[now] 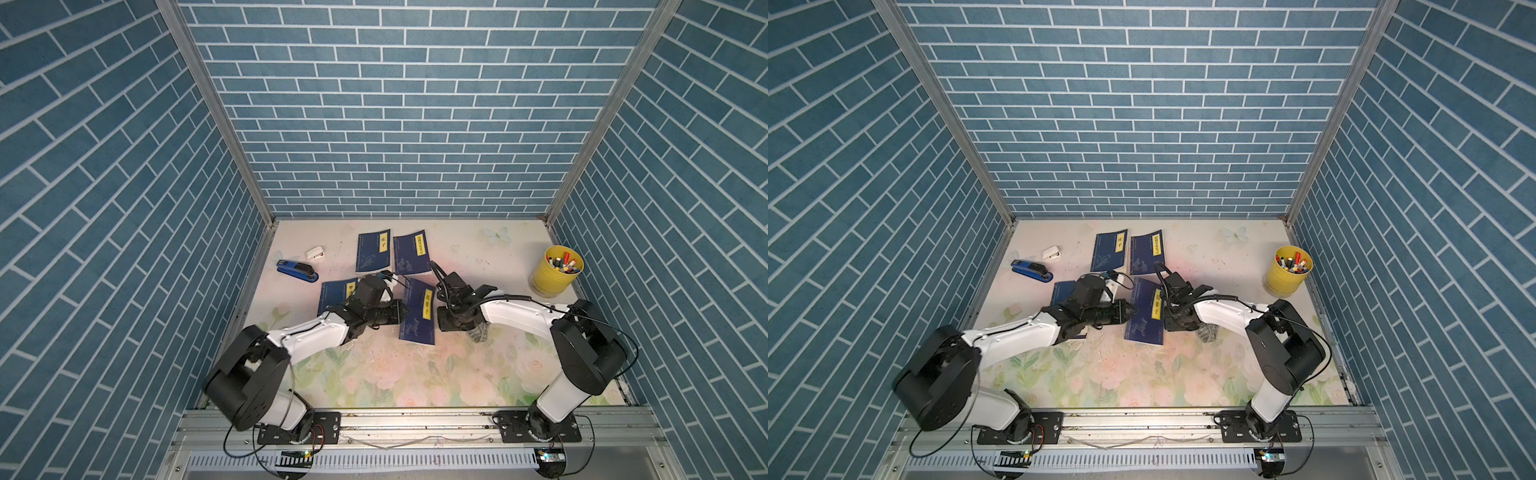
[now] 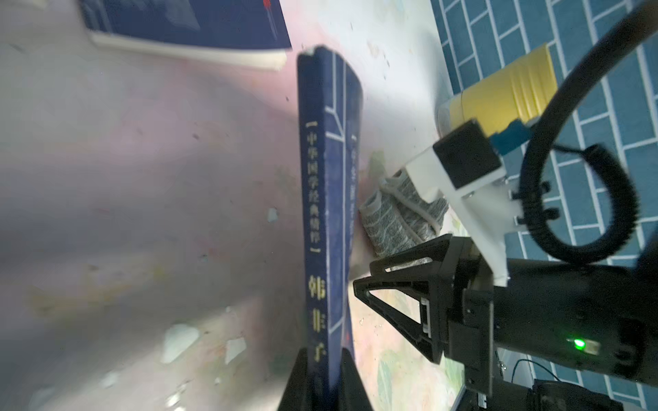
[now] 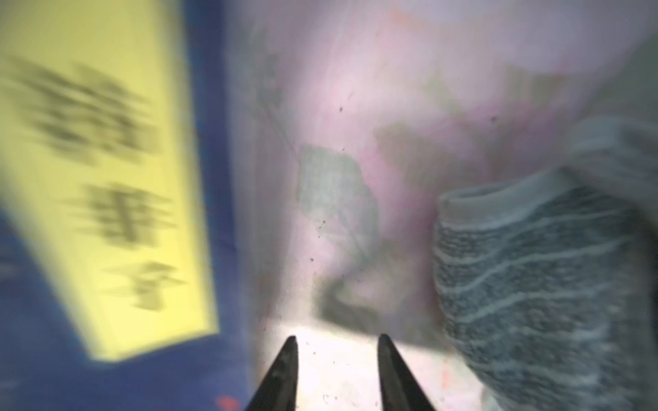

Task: Wipe the cover of the book
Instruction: Pick up the book from the center of the board, then place the book on the book.

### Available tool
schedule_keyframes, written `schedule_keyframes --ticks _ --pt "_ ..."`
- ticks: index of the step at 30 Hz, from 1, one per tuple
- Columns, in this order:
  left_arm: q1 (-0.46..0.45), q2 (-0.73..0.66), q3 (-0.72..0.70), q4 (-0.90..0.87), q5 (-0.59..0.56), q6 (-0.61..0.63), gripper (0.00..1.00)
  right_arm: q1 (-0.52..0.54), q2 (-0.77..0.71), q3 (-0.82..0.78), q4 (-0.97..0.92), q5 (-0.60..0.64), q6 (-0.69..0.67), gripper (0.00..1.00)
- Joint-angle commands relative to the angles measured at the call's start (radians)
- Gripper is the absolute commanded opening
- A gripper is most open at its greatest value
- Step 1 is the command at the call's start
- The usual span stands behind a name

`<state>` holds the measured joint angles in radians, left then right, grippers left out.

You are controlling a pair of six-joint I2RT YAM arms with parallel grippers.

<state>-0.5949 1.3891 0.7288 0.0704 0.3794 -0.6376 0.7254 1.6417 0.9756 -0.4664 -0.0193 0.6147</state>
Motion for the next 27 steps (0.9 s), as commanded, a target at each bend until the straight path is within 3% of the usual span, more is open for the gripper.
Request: schedule_keyframes --ticks 1,5,13,16,18,27 --pt "0.107 -0.131 0.054 -0.239 -0.026 0.106 0.0 -0.022 -0.069 0.016 -0.023 0.039 -0.04 0.4" --pt "0.273 -0.212 0.097 -0.379 0.119 0.163 0.0 -0.053 -0.055 0.023 -0.012 0.015 -0.062 0.4" --pt "0.512 -0.192 0.264 -0.697 0.116 0.335 0.0 -0.067 0.006 0.073 0.018 -0.048 -0.103 0.4" --pt "0.555 -0.156 0.305 -0.747 0.134 0.378 0.01 -0.067 0.018 0.083 0.028 -0.065 -0.117 0.4" --pt "0.575 -0.125 0.301 -0.756 0.155 0.397 0.07 -0.069 0.023 0.088 0.04 -0.079 -0.126 0.4" --pt "0.609 0.026 0.288 -0.745 0.045 0.409 0.0 -0.07 0.029 0.075 0.059 -0.117 -0.148 0.41"
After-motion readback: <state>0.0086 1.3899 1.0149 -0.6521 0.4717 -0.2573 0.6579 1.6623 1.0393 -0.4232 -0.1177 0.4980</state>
